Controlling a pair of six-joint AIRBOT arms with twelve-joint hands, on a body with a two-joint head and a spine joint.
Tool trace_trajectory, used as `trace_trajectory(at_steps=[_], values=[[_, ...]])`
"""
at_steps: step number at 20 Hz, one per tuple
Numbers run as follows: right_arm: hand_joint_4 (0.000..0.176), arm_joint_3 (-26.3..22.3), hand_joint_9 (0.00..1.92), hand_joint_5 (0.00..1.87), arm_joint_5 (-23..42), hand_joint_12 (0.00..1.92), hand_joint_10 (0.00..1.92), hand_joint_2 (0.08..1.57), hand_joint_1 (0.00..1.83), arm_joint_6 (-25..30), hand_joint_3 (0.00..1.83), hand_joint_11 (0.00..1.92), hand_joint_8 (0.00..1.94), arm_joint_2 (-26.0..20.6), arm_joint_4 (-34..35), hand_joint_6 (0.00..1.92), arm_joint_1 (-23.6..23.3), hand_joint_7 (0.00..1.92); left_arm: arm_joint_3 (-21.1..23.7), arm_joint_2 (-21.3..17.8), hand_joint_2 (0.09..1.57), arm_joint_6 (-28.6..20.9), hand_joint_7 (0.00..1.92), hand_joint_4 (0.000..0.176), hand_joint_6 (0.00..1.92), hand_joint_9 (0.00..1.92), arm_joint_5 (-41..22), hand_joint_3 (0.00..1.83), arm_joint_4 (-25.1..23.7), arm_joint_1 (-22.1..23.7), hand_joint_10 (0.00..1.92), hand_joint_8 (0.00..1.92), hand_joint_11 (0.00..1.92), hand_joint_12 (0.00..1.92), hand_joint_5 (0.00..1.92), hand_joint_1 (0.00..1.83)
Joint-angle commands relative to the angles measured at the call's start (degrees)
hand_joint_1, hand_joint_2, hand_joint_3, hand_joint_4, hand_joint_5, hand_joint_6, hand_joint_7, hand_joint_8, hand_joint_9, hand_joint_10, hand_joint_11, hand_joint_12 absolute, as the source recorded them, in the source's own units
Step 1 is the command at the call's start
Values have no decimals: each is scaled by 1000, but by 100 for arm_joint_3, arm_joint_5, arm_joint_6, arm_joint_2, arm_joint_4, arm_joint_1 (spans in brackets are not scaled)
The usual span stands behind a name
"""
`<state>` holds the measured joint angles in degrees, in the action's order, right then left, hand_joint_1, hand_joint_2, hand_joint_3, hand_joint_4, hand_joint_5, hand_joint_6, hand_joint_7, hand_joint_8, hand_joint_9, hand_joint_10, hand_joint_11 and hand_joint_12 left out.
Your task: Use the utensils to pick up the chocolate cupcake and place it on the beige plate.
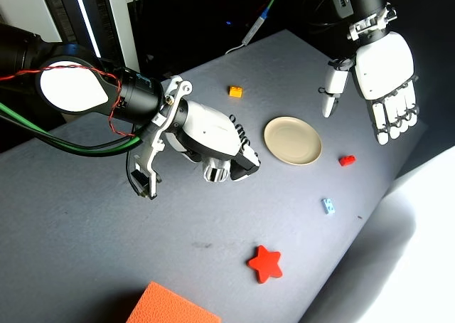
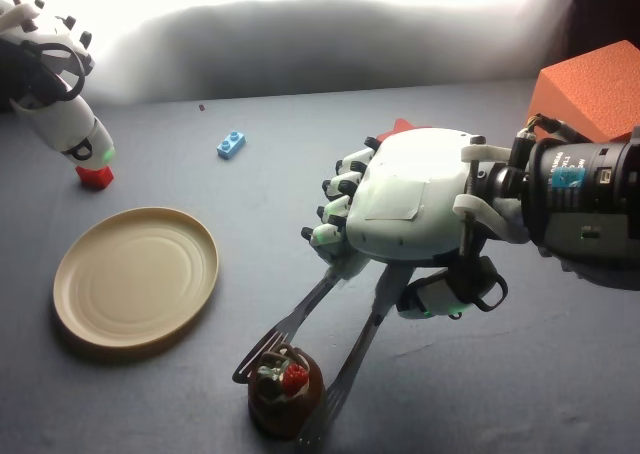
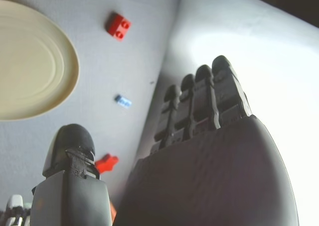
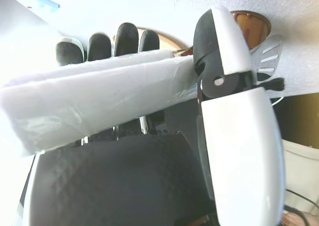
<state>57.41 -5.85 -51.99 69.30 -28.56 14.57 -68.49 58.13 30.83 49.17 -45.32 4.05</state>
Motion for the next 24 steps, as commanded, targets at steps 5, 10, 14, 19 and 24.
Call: trace_trajectory(at_steps=[5, 10, 14, 19, 24], values=[[0, 15, 279, 433, 555, 1921, 1657, 1173, 980, -50, 0, 260, 1320, -28, -38, 987, -67, 393, 13, -32, 1138, 35, 0, 0, 0, 0, -148, 0, -356, 74, 0, 0, 0, 0, 0, 288], [0, 20, 410, 552, 555, 1921, 1640, 1280, 1108, -56, 4, 457, 1518, -31, -38, 1341, -81, 652, 31, -32, 1142, 34, 0, 0, 0, 0, -149, 1, -357, 74, 0, 0, 0, 0, 0, 252], [0, 21, 619, 657, 555, 1816, 1509, 1255, 1182, -68, 0, 649, 1475, -32, -39, 1304, -91, 797, 27, -31, 1140, 34, 0, 0, 0, 0, -149, 0, -358, 74, 0, 0, 0, 0, 1, 292], [0, 21, 847, 790, 557, 1679, 1487, 1177, 1365, -75, 0, 887, 1246, -36, -38, 1025, -113, 868, 23, -28, 1142, 33, 3, 0, 1, 1, -149, 0, -358, 74, 0, 1, 0, 0, 2, 278], [0, 60, 839, 861, 522, 1715, 1482, 1157, 1375, 331, 0, 829, 1197, -66, 64, 879, -298, 929, 28, -31, 1147, 28, 0, 0, 0, 0, -147, 1, -358, 78, 0, 0, 0, 0, 0, 274]])
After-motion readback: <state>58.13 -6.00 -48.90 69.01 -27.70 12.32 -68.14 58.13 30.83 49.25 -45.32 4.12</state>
